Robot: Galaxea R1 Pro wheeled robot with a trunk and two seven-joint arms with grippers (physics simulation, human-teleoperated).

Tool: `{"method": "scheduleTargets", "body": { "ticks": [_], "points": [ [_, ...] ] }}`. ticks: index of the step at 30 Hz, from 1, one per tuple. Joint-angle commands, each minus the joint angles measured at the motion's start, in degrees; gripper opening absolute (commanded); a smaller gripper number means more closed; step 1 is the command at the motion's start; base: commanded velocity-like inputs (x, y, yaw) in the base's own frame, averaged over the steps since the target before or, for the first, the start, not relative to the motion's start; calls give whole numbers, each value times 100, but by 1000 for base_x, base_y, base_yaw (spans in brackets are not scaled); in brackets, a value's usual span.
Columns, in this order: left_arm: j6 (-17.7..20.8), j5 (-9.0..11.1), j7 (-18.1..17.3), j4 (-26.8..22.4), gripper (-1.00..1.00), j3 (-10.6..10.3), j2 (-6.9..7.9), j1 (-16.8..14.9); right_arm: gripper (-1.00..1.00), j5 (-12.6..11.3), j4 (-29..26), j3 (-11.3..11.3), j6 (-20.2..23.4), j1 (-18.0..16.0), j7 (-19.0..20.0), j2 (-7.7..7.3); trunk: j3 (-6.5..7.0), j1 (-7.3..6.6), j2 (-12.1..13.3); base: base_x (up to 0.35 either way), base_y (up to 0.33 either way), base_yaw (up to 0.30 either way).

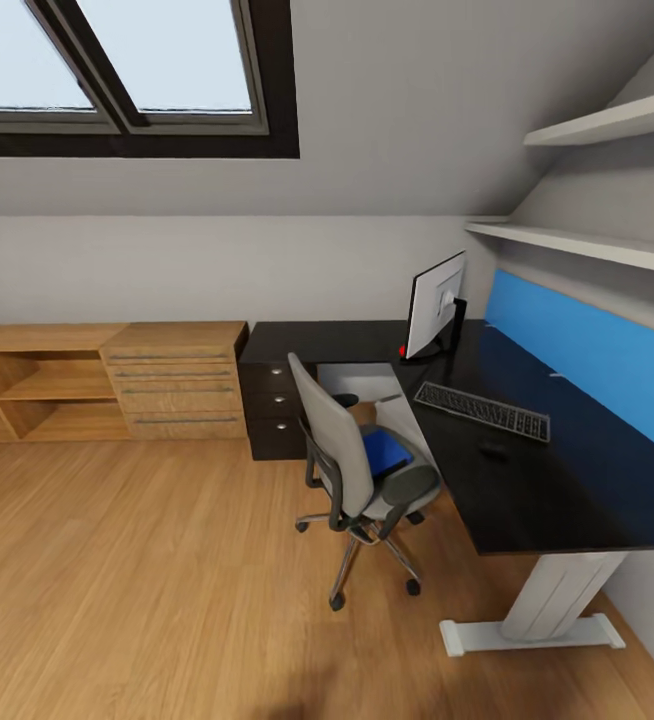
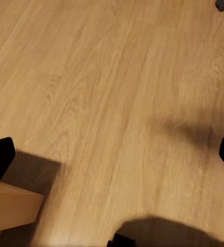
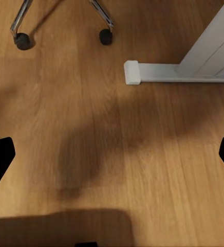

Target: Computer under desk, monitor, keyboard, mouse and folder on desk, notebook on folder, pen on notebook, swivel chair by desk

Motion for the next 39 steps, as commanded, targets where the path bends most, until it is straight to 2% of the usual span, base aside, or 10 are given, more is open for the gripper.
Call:
{"method": "scheduleTargets", "body": {
  "ticks": [1,7,13,25,30,32,39],
  "points": [
    [-14,-42,7,3,100,43,-1,-4,100,35,4,27,-3,-4,-59,-1,-25,23,-46,0,0,0],
    [4,-34,10,3,100,33,0,-4,100,32,5,27,4,-4,-59,1,-133,155,-286,0,0,0],
    [480,-42,10,-31,100,32,0,-4,100,31,2,30,-4,-4,-59,8,-240,286,-527,0,0,0],
    [484,-37,12,-32,100,36,-2,-4,100,31,-4,27,-4,-4,-59,4,-456,550,-1008,0,0,0],
    [483,-14,307,-33,100,35,-39,-4,100,31,-4,27,-4,-4,-59,4,-546,660,-1209,0,0,0],
    [487,-23,418,-32,100,26,-110,-4,100,31,-4,27,-4,-4,-59,4,-582,704,-1289,-104,0,0],
    [488,-24,495,-32,100,20,-164,-4,100,31,-4,27,-3,-4,-59,4,-707,858,-1570,-272,39,0]
  ]
}}
